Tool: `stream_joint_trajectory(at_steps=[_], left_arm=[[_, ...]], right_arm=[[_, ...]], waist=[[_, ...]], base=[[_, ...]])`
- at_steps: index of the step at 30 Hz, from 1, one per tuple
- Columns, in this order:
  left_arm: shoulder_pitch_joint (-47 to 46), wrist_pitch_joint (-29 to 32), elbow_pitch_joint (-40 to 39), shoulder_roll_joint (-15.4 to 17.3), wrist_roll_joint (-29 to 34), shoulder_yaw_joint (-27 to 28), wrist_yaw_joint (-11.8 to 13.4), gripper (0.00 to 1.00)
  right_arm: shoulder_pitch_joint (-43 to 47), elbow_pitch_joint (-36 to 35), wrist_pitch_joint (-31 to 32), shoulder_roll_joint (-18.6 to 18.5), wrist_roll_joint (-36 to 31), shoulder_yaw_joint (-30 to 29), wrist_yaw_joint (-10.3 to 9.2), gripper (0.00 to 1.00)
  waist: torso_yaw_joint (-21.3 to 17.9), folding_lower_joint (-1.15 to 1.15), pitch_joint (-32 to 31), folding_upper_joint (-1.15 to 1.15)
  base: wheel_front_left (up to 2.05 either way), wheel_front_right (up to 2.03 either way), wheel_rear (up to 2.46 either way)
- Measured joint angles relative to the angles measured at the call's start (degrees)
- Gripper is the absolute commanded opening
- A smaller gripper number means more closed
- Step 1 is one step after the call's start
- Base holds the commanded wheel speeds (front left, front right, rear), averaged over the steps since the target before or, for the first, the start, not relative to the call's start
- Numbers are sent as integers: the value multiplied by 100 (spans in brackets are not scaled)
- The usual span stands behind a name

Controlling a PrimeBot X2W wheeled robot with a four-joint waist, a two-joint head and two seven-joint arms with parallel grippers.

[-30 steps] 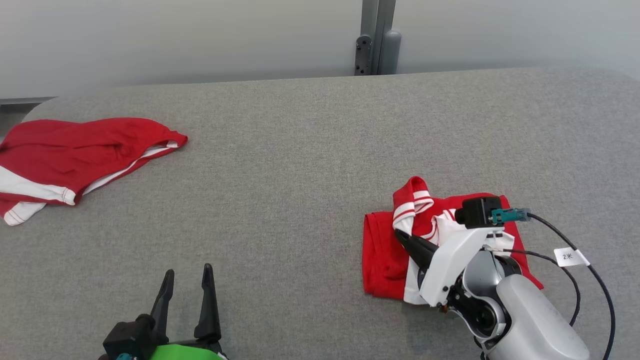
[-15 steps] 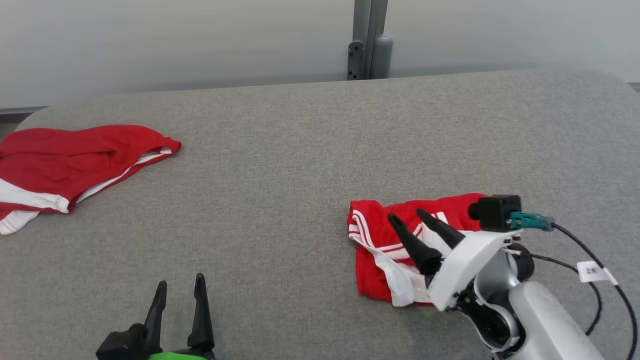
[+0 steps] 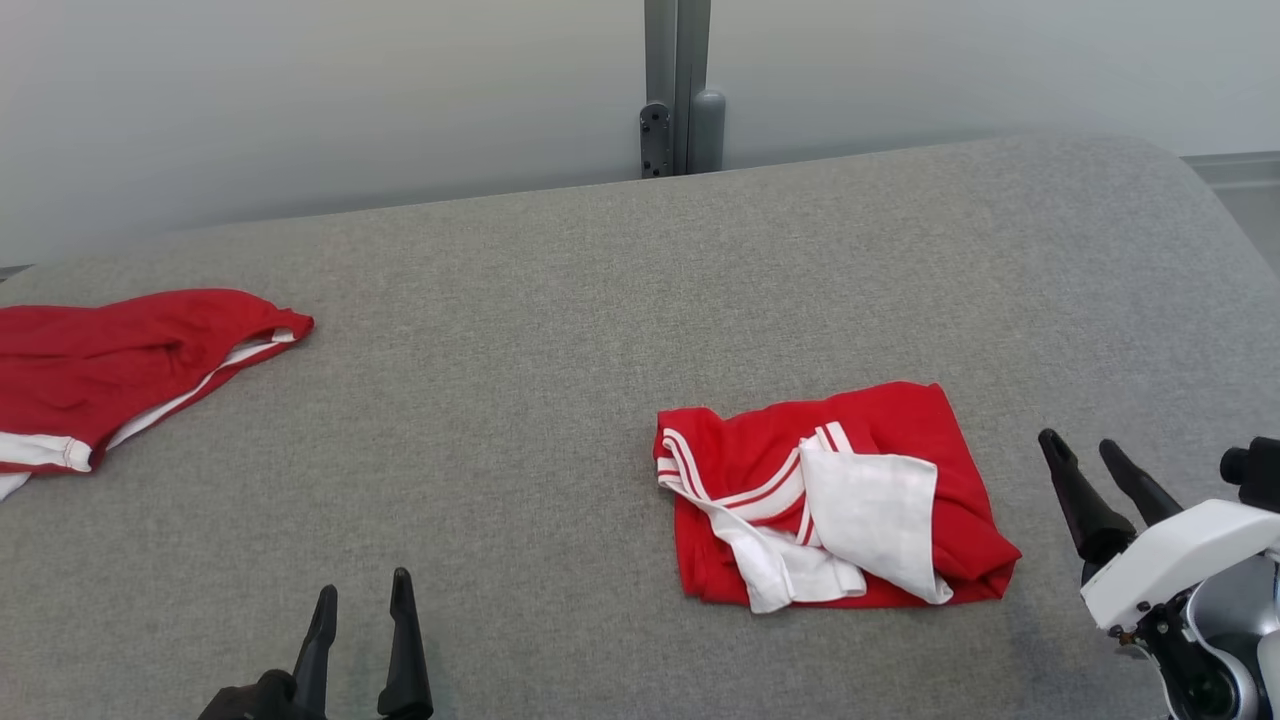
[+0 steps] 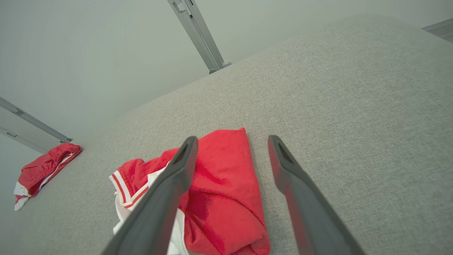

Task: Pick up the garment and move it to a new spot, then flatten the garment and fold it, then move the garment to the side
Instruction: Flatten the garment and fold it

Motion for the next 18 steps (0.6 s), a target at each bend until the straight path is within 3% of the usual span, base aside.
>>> stream_joint_trajectory(at_steps=[8,9,10,11,12,13,18], left_arm=[[-75,0,19,0,-2,-52,14,100],[-88,0,20,0,1,-52,14,100],[-99,0,19,0,15,-44,14,100],[-109,0,21,0,19,-35,14,100],[-115,0,27,0,33,-32,13,100],[-117,0,33,0,34,-29,13,100],[-205,0,35,1,40,-43,11,100]], right_arm=[[-233,757,-226,-143,-68,439,0,100],[-311,798,-261,-171,-68,550,0,96],[-391,838,-294,-198,-68,653,0,79],[-465,877,-327,-232,-68,760,0,47],[-549,927,-356,-278,-68,899,0,32],[-619,977,-390,-304,-68,989,0,0],[-938,1369,-512,-455,-101,1405,0,0]], waist=[[-3,0,117,0],[1,0,131,0],[5,0,145,0],[9,0,159,0],[15,0,171,0],[22,0,177,0],[64,0,254,0]], base=[[0,0,0],[0,0,0],[0,0,0],[0,0,0],[0,0,0],[0,0,0],[0,0,0]])
